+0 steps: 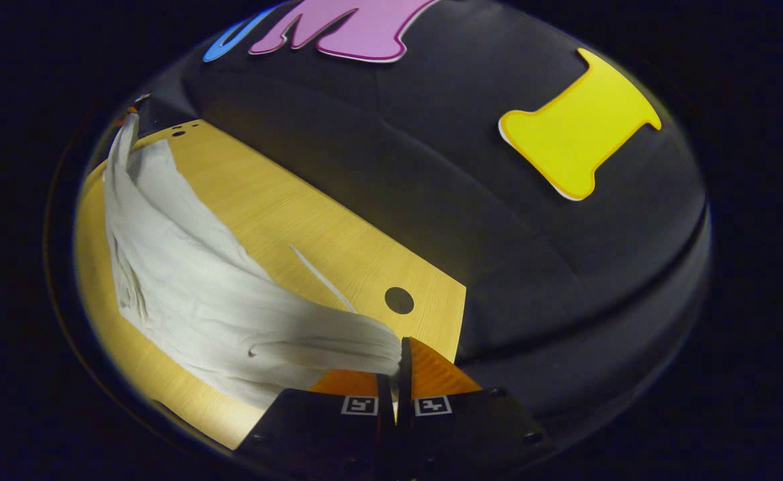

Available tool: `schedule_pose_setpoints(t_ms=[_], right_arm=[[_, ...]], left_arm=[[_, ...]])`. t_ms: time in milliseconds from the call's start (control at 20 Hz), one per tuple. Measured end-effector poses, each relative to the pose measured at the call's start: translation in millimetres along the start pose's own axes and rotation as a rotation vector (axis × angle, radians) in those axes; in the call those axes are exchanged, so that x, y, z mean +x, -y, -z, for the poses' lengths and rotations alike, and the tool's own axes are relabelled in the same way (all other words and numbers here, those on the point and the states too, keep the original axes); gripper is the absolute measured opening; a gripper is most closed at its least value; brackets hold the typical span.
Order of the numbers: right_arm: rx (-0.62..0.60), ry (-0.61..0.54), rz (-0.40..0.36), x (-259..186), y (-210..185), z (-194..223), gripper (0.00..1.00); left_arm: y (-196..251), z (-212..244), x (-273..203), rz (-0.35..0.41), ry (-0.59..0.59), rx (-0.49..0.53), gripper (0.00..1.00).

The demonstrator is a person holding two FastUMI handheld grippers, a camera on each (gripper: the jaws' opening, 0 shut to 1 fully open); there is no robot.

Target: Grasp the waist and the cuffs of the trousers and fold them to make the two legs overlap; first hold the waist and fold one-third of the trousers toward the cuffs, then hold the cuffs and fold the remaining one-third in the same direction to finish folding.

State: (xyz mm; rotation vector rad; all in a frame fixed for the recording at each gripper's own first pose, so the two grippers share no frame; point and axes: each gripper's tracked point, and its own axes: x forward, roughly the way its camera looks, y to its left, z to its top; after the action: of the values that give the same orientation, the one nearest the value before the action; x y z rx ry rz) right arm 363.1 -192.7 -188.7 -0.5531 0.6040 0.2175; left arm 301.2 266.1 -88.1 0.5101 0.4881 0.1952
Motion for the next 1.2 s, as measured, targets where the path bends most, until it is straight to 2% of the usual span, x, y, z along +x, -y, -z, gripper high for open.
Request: schedule_pose_setpoints(t_ms=[50,100,250,350,400,450,550,600,650,950,1050,1200], right_arm=[[0.051,-0.018,-0.002,10,0,0,0.0],[0.111,-0.047,-0.007,21,-4,1,0.05],[0.279,-0.162,-0.032,45,-16,25,0.07],[0.34,-0.244,-0.062,47,-24,47,0.19],[0.362,-0.272,-0.079,44,-27,56,0.35],[0.384,-0.291,-0.084,40,-27,61,0.45],[0.445,-0.3,-0.078,34,-19,67,1.0],[0.486,-0.291,-0.071,29,-14,68,0.99],[0.529,-0.281,-0.062,22,-11,70,0.99],[0.829,-0.199,0.045,-12,15,97,0.99],[0.946,-0.194,0.055,-17,13,110,0.99],[1.068,-0.193,0.057,-13,2,123,0.99]], left_arm=[[-2,-1,14,-0.004,-0.012,-0.01,0.05],[0,-1,27,0.001,-0.024,-0.022,0.05],[27,11,51,0.035,-0.08,-0.069,0.02],[37,26,61,0.04,-0.12,-0.103,0.17],[42,30,61,0.042,-0.127,-0.134,0.35],[45,34,60,0.043,-0.129,-0.172,0.51],[46,36,49,0.049,-0.127,-0.235,0.82],[45,36,48,0.048,-0.117,-0.267,0.93],[43,33,36,0.051,-0.102,-0.3,0.98],[17,17,-33,0.042,0.01,-0.494,0.97],[16,16,-54,0.036,0.027,-0.54,0.97],[34,23,-95,0.049,0.023,-0.689,0.98]])
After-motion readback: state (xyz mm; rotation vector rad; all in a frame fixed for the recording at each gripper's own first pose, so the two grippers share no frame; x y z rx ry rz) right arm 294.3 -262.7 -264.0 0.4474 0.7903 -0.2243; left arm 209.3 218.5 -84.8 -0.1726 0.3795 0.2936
